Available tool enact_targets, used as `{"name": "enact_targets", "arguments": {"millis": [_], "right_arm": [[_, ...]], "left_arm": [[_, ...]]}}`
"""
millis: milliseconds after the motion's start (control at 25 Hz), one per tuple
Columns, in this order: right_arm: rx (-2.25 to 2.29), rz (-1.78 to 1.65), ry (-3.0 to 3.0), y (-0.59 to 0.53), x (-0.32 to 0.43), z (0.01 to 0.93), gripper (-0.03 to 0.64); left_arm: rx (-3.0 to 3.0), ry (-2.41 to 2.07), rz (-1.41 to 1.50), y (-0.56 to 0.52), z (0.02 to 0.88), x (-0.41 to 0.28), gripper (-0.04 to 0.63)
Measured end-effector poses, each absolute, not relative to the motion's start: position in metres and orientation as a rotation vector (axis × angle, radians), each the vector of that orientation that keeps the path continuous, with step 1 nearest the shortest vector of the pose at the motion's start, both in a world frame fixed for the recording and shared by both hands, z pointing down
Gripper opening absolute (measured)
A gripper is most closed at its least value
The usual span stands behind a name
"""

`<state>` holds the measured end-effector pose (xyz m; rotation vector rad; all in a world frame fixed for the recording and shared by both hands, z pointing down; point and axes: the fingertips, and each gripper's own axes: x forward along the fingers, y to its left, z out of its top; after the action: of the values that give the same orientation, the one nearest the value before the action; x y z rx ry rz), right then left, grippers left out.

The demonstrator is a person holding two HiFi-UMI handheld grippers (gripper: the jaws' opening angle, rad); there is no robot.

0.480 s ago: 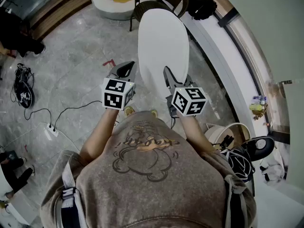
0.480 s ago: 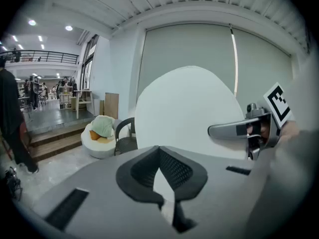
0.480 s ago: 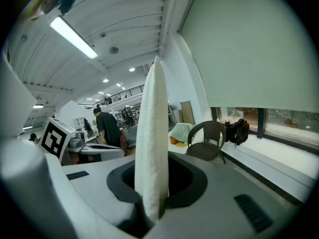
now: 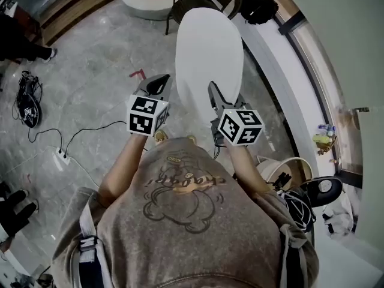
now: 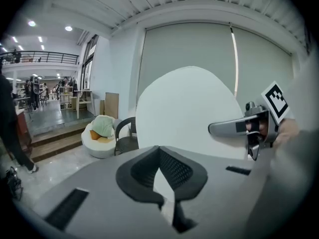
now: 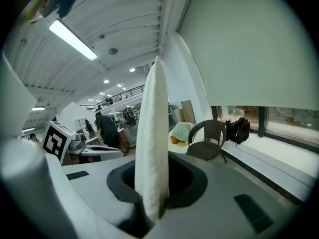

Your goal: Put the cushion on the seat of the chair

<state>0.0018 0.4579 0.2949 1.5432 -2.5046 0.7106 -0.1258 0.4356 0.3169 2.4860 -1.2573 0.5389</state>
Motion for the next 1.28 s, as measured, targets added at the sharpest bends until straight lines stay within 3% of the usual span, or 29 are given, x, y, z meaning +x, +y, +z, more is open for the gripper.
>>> {"name": "enact_targets", "arguments": {"millis": [720,1280], "right_arm": [[1.481,0.698,-2.54,0.477,0.051,0.303,0.072],[1.491,0.741,-2.518,0.41,0.065,0.317,0.072]], "left_arm": [[2.461,-1.304,0.462,0.459,0.321,-0.084,0.003],[2.474,-1.279,0.468,0.383,0.328,-0.069,0.005]]}}
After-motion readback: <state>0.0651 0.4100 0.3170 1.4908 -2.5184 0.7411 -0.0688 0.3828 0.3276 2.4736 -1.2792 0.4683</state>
